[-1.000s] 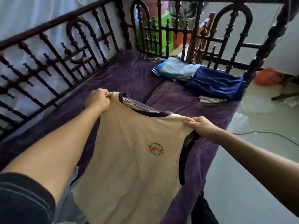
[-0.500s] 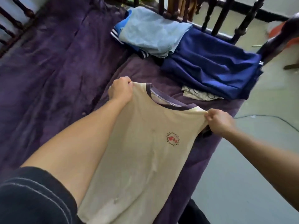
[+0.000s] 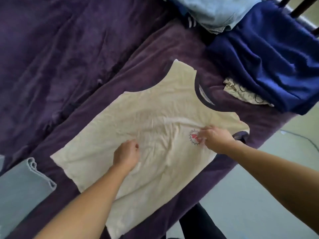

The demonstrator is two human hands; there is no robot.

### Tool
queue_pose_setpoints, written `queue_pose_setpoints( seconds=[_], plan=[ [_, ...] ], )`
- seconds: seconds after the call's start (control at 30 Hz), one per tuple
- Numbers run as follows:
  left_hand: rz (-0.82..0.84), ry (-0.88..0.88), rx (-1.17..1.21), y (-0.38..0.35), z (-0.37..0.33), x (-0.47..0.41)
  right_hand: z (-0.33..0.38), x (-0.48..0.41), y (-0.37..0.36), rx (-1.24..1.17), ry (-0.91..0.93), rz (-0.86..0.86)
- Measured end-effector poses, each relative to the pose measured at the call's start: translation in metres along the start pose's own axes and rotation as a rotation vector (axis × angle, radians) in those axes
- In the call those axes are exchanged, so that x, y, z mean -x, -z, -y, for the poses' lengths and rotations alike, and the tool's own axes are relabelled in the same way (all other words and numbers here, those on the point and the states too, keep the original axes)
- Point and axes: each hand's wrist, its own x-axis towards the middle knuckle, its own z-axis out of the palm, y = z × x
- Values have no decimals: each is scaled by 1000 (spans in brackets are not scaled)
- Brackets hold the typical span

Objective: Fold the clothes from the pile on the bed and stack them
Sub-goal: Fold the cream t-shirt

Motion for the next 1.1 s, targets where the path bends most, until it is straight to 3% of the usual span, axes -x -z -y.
queue_pose_setpoints(
  seconds=[0.1, 0.2, 0.33, 0.4, 0.53, 0.67, 0.9, 1.1],
  plan=[
    [276, -26, 99, -65, 25, 67, -3, 15, -21, 134, 0, 108],
    [474, -86, 50, -126, 38, 117, -13, 26, -37, 318, -96, 38],
    [198, -116, -62, -169, 50, 141, -35, 33, -53, 222, -217, -310],
    [91, -167, -51, -173, 63, 144, -39, 38, -52, 242, -271, -401],
    [24, -121, 47, -152, 102, 157, -38, 55, -24, 215, -388, -452],
    [-134, 91, 255, -94, 130, 144, -13, 42, 33, 110, -383, -537],
    [-317, 384, 308, 10, 155, 42, 44, -61, 136, -11, -327, -564],
    [-516, 500, 208, 36, 161, -31, 47, -151, 168, -185, -330, -570]
  ],
)
